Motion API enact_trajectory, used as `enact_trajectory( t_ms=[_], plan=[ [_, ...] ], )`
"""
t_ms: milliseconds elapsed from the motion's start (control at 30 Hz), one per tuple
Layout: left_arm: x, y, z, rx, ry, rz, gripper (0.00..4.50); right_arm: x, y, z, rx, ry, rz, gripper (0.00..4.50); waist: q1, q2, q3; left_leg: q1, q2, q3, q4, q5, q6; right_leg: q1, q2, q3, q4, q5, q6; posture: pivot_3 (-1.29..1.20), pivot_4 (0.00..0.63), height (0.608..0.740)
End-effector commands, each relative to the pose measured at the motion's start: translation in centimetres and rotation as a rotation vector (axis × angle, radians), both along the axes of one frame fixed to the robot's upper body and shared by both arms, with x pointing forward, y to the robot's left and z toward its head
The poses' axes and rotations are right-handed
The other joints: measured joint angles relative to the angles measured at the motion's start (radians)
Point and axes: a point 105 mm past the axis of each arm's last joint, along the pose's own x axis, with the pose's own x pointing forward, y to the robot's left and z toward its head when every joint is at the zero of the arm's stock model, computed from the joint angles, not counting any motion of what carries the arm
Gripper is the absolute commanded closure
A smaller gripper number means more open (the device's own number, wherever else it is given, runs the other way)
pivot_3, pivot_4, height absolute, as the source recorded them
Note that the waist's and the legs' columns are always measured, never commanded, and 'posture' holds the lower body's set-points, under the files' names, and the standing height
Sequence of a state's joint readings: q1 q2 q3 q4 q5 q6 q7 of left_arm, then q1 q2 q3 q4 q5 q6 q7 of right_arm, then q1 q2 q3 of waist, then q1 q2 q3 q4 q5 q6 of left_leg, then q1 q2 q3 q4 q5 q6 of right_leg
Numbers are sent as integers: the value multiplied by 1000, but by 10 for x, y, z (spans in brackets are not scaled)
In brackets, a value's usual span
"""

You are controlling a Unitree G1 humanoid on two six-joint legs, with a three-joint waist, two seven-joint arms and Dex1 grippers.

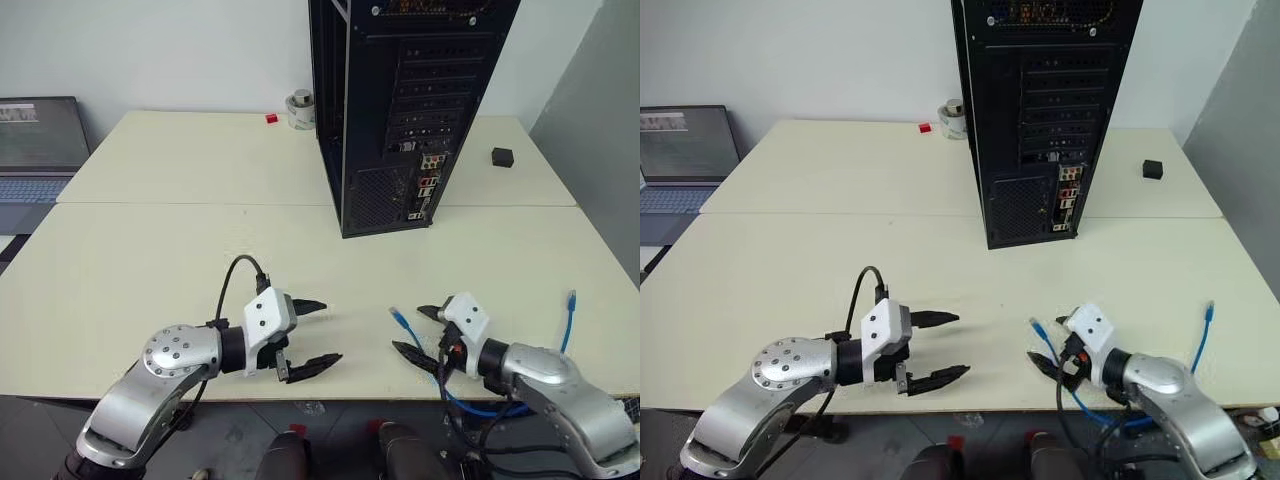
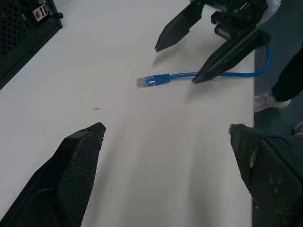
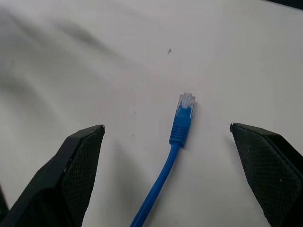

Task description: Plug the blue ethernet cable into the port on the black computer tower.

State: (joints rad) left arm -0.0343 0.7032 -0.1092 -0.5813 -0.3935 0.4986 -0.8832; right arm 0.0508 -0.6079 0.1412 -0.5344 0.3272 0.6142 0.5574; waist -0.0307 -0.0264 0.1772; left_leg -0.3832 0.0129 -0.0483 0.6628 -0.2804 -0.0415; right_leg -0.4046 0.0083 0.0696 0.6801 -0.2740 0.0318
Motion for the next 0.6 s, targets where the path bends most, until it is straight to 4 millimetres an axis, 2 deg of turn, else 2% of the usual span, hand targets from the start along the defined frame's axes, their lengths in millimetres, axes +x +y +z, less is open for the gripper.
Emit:
enact_trajectory(
  t_ms=[33, 133, 300, 333, 600],
  plan=[
    [-3, -6, 10, -18, -32, -26, 19, 2, 5, -1, -17, -38, -8, 0, 0, 0, 0, 0, 0, 0, 0, 0, 0, 0, 0, 0, 0, 0, 0, 0, 150, 740],
    [-4, -6, 9, -16, -27, -31, 0, -2, 3, -10, -47, -16, -7, 515, 0, 0, 0, 0, 0, 0, 0, 0, 0, 0, 0, 0, 0, 0, 0, 0, 150, 740],
    [2, -8, 8, -35, -16, 1, 0, 5, -5, -14, -67, -12, -70, 1813, 0, 0, 0, 0, 0, 0, 0, 0, 0, 0, 0, 0, 0, 0, 0, 0, 150, 740],
    [3, -8, 8, -37, -13, 8, 0, 6, -5, -15, -69, -11, -75, 1922, 0, 0, 0, 0, 0, 0, 0, 0, 0, 0, 0, 0, 0, 0, 0, 0, 150, 740],
    [23, -13, 7, -66, -41, 66, 0, 10, -4, -6, -85, -58, -46, 3950, 0, 0, -1, 0, -1, 0, 1, 0, 0, 1, 0, 0, 0, 0, 0, 0, 150, 740]
  ],
)
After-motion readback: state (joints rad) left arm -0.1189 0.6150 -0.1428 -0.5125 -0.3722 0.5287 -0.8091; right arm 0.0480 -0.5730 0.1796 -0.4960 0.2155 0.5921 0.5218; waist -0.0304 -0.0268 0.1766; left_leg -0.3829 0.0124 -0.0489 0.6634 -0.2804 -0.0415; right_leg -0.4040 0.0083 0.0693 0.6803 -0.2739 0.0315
